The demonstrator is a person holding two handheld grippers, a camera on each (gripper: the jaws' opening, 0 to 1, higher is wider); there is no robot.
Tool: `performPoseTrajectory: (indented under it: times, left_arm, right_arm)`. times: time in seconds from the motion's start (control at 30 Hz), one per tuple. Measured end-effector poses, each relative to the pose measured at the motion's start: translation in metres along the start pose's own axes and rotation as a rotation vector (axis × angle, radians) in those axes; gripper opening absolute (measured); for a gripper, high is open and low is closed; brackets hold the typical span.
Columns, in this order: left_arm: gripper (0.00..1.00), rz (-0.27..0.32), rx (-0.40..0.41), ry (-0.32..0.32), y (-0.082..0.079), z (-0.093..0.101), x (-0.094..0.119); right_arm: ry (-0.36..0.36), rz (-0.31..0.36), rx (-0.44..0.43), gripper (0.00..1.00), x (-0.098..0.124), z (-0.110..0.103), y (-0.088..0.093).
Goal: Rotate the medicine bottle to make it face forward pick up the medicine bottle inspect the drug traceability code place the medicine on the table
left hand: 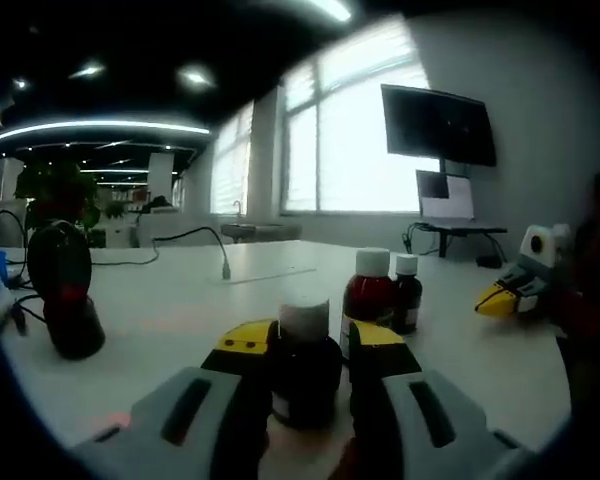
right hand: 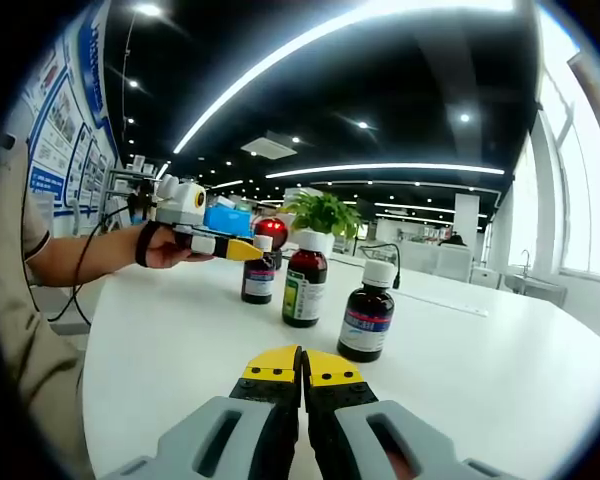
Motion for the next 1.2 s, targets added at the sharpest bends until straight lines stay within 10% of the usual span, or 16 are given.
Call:
performPoseTrajectory:
  times: [0.67, 1.2]
  left_arm:
    - [0.20, 0.001, -0.136, -0.276, -0.017, 0.002, 0.011]
    - [0.18, 0.024, -0.059, -0.410, -0.010, 0.002, 0.000]
  right_arm:
    - [0.002, 0.002, 0.002, 0.00, 0.000, 0.000, 0.000]
    - [0.001, 0.006, 0.003, 0.00, 0.001, -0.002, -0.001]
Point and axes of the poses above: the point that each gripper's makers call its tool centre point, and the gripper's own axes: x roughly backward along the fingers, z roughly to its right, y roughly out of its underside, the point moved 3 cm from there along x, roughly backward along the fingers, and after that the axes turned 15 degrees about y, right-handed, at the moved point
